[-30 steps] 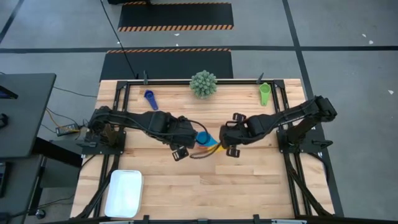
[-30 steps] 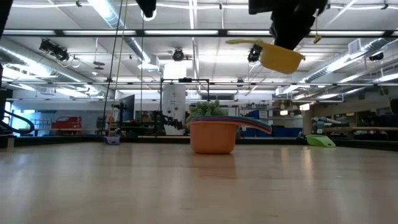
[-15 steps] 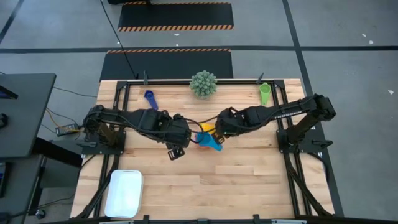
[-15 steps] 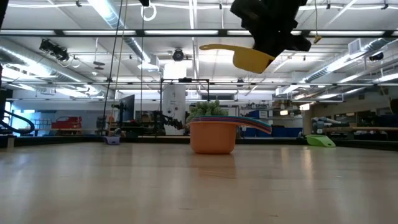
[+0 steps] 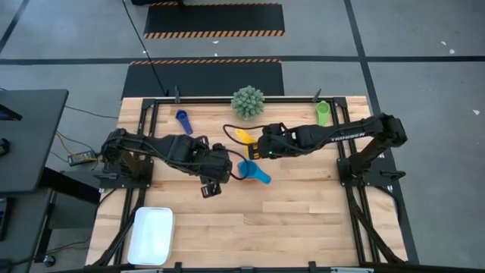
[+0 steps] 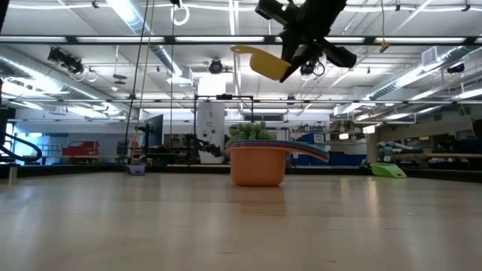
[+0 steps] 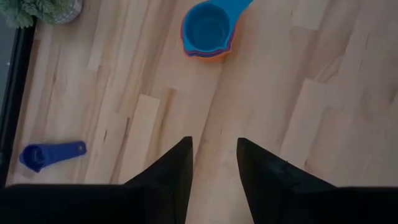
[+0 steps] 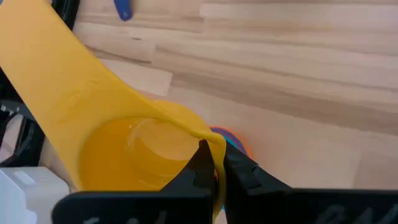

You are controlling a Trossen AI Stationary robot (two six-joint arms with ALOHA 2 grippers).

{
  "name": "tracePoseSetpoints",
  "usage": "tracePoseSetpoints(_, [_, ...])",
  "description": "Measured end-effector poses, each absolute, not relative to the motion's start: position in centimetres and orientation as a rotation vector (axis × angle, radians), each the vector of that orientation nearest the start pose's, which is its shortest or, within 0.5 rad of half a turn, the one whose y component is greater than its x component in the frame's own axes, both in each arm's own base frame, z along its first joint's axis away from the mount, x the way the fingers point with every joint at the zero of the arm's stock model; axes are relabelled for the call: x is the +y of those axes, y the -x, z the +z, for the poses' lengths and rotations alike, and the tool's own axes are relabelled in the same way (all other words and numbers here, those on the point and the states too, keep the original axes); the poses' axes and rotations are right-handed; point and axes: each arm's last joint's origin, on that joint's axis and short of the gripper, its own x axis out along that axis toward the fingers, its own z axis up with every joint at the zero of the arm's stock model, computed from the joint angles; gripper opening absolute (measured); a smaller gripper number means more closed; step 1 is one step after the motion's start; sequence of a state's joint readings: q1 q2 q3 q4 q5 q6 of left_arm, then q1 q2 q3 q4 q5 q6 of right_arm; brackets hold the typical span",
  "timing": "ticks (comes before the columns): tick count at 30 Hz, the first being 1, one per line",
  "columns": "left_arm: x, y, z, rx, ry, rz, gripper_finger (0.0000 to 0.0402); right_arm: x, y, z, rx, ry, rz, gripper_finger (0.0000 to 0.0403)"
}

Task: Nest measuring cups in basket
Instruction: Stack the yellow measuring cup on top of the light blue measuring cup

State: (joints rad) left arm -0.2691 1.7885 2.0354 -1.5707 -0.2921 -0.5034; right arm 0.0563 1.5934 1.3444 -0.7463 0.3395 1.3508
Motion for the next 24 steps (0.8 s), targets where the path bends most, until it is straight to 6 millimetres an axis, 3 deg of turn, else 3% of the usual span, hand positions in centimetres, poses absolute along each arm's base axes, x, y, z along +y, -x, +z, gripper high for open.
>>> tracePoseSetpoints(11, [-6.8, -31.6, 38.8, 1.168, -0.031, 0.440, 0.0130, 1.0, -33.9, 26.8, 0.774, -1.014, -0.795, 0.0011])
tracePoseSetpoints(24, [-6.2, -31.7, 38.7, 1.198, -0.022, 0.398, 0.0130, 0.7, -34.0, 26.6, 1.055, -0.370, -0.175, 0.0011])
